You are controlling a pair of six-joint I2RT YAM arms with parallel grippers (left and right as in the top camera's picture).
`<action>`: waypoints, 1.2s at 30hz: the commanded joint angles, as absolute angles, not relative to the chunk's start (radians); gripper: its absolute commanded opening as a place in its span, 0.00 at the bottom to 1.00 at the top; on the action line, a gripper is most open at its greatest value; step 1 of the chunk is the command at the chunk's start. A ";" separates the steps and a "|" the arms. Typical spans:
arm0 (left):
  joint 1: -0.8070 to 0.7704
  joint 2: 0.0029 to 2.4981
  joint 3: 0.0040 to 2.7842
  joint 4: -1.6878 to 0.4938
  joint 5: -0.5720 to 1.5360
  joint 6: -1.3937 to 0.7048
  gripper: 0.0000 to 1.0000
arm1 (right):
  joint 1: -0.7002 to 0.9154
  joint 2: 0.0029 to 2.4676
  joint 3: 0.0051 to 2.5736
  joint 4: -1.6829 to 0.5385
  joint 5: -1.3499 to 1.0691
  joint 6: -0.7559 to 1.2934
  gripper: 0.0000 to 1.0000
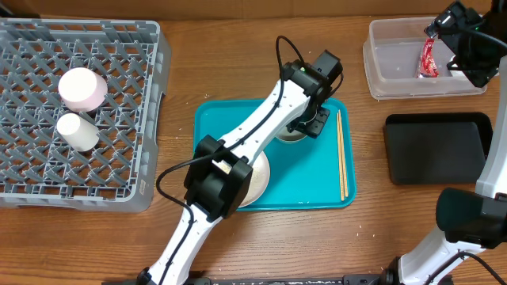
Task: Sort waste into correct bins and load items into the dishwasher
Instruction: 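Reach the left gripper to the grey bowl on the tray and grasp it, then lift the grey bowl and carry it to the dish rack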
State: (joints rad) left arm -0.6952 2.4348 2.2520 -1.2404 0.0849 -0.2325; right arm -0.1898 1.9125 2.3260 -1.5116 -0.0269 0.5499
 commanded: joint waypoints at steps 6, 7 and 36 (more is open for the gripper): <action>-0.708 2.469 2.259 -1.225 0.078 -0.213 0.43 | -0.192 1.912 2.335 -1.509 -0.028 0.554 1.00; -0.709 2.476 2.259 -1.225 0.079 -0.213 0.42 | -0.192 1.912 2.335 -1.509 -0.028 0.554 1.00; -0.722 2.498 2.252 -1.232 0.105 -0.217 0.22 | -0.192 1.912 2.335 -1.509 -0.028 0.554 1.00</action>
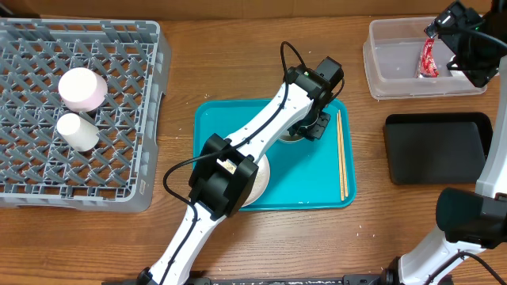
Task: Sort waste into correct bins and load items into the dishwasher
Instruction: 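Lift the grey bowl and carry it to the dish rack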
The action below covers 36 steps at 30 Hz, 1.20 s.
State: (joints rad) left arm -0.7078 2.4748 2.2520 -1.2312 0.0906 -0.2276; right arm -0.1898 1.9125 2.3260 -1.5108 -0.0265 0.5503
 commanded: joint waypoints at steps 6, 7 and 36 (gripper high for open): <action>-0.722 2.498 2.251 -1.229 0.097 -0.216 0.14 | -0.192 1.912 2.335 -1.509 -0.027 0.554 1.00; -0.722 2.498 2.251 -1.229 0.097 -0.216 0.14 | -0.192 1.912 2.335 -1.509 -0.028 0.554 1.00; -0.320 2.223 2.812 -1.635 0.071 -0.216 0.04 | -0.192 1.912 2.335 -1.509 -0.028 0.554 1.00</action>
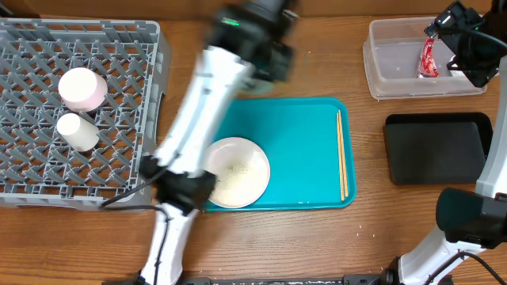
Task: Sort waste into correct bins and load items into the dishwasher
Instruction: 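Lift the grey bowl and carry it to the dish rack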
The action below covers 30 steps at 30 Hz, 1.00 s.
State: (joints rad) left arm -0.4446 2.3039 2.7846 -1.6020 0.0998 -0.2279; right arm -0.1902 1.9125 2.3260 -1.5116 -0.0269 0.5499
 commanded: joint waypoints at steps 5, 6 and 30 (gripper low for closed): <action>-0.094 2.196 2.812 -1.652 0.124 -0.211 0.04 | -0.192 1.912 2.335 -1.509 -0.028 0.554 1.00; -0.048 2.196 2.812 -1.648 0.164 -0.206 0.04 | -0.192 1.912 2.335 -1.509 -0.028 0.554 1.00; 0.806 2.253 2.606 -1.375 1.341 0.196 0.04 | -0.192 1.912 2.335 -1.509 -0.028 0.554 1.00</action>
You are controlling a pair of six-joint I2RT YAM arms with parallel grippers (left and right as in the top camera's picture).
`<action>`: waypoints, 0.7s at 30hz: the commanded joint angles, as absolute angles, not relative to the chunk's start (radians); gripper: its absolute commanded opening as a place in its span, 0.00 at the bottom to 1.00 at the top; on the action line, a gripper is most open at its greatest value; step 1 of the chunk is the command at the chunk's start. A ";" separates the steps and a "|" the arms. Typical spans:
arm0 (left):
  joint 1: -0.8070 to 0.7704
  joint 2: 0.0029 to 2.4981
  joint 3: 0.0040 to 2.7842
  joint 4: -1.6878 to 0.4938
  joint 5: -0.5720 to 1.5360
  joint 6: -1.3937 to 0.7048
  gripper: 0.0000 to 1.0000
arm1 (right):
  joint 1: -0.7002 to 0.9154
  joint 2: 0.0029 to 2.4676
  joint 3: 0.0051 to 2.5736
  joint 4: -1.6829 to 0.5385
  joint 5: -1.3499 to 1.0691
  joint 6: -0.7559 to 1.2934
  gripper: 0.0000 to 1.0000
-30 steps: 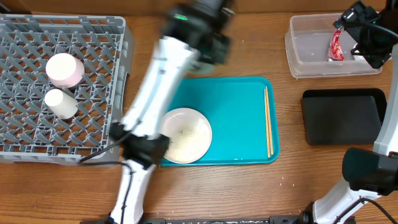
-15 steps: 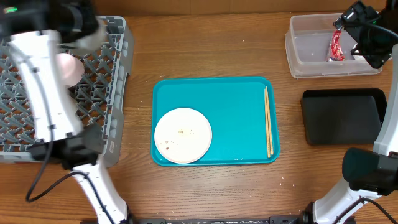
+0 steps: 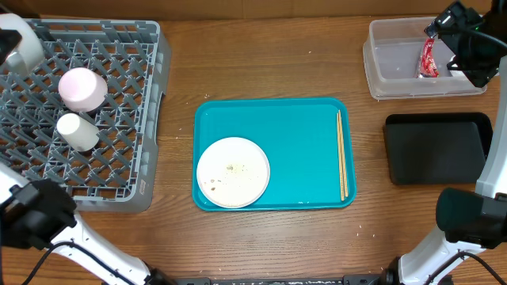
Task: Sort waste into correct bins and load items into the dishwasher
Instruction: 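Lift the grey bowl and carry it to the dish rack, then lower the bowl upside down into the rack's front-left slots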
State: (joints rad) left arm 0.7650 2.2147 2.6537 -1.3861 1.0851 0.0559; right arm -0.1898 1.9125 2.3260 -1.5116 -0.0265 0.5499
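My left arm (image 3: 32, 214) reaches up the far left edge of the frame. Its gripper (image 3: 11, 39) is at the back left corner of the grey dish rack (image 3: 119, 119), mostly cut off by the frame edge, with a small pale cup (image 3: 24, 47) at its fingers. A pink cup (image 3: 81, 88) and a white cup (image 3: 78, 131) stand in the rack. The teal tray (image 3: 301, 142) carries a dirty white plate (image 3: 233, 172) and a pair of chopsticks (image 3: 341, 154). My right gripper (image 3: 444, 28) hangs over the clear bin (image 3: 396, 59), which contains a red wrapper (image 3: 428, 57).
A black bin (image 3: 436, 146) sits to the right of the tray, in front of the clear bin. The right arm's base (image 3: 467, 218) is at the lower right. Bare wood lies between the rack and the tray.
My left arm has gone from the space above the tray's back left to the rack's far left corner, taking the small pale cup with it. The right arm is unchanged.
At first my left gripper was down on a small pale cup at the back of the tray, and it remained there a moment later. Then the arm was swinging left and the cup was gone from the tray. Now it is over the rack's back left corner.
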 commanded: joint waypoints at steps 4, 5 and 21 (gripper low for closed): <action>0.859 2.324 2.556 -1.375 1.431 0.230 0.04 | -0.192 1.912 2.335 -1.509 -0.028 0.554 1.00; 0.869 2.342 2.552 -1.375 1.462 0.254 0.04 | -0.192 1.912 2.335 -1.509 -0.028 0.554 1.00; 0.966 2.575 2.548 -1.476 1.579 0.292 0.04 | -0.192 1.912 2.335 -1.509 -0.028 0.554 1.00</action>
